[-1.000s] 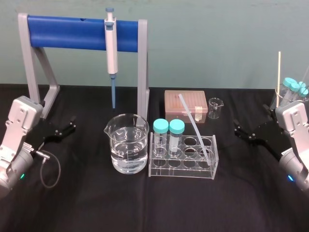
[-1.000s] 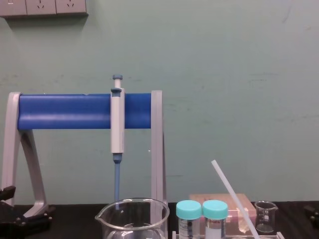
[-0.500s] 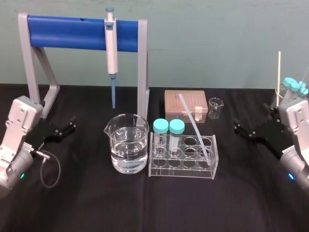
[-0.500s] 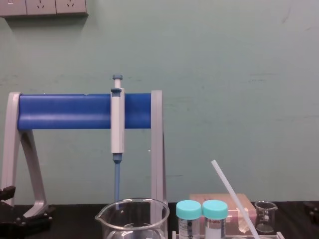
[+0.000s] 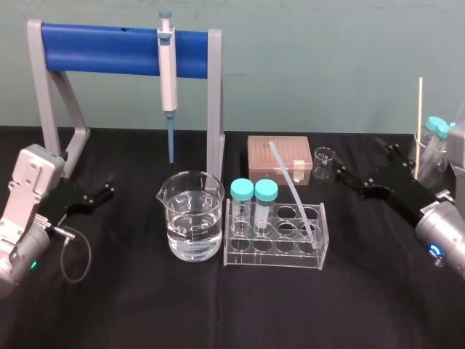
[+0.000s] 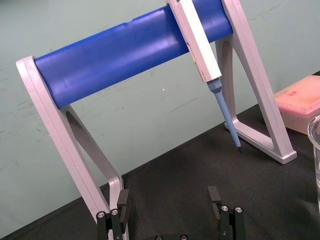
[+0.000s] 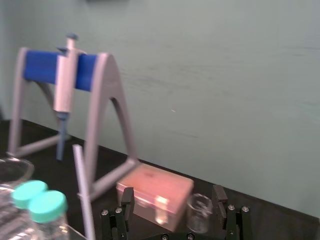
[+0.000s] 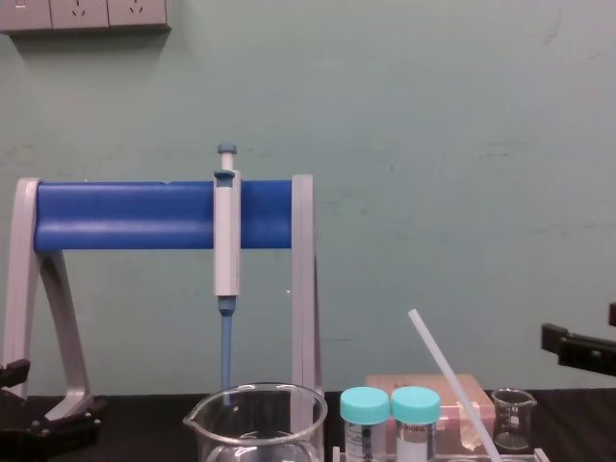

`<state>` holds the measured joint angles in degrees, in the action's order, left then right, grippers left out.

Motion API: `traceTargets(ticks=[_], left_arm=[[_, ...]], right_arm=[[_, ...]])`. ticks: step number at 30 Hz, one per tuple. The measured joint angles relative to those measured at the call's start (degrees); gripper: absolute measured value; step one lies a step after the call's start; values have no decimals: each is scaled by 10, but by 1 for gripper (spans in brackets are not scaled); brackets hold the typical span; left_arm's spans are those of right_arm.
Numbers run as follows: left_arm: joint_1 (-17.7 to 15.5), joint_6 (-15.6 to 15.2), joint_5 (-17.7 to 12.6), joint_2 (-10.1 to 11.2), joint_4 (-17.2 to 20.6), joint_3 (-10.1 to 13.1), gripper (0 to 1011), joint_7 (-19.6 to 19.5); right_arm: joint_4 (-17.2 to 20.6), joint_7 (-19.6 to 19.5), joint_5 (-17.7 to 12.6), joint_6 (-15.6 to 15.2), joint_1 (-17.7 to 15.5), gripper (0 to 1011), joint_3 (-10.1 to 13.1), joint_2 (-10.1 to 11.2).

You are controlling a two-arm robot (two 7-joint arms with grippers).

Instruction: Pick up the stirring rod with one hand, then place it down.

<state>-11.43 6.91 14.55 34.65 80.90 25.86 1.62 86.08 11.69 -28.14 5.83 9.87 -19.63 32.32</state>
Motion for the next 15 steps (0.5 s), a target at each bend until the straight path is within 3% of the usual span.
traceTargets(ticks=[6,15], left_arm=[[0,0,0,0,0,0,1000,0],[0,0,0,0,0,0,1000,0]], right_arm=[[11,47,-11,-4,7,1000,0,-3],[11,92,7,-15,24,1000,-14,-4]])
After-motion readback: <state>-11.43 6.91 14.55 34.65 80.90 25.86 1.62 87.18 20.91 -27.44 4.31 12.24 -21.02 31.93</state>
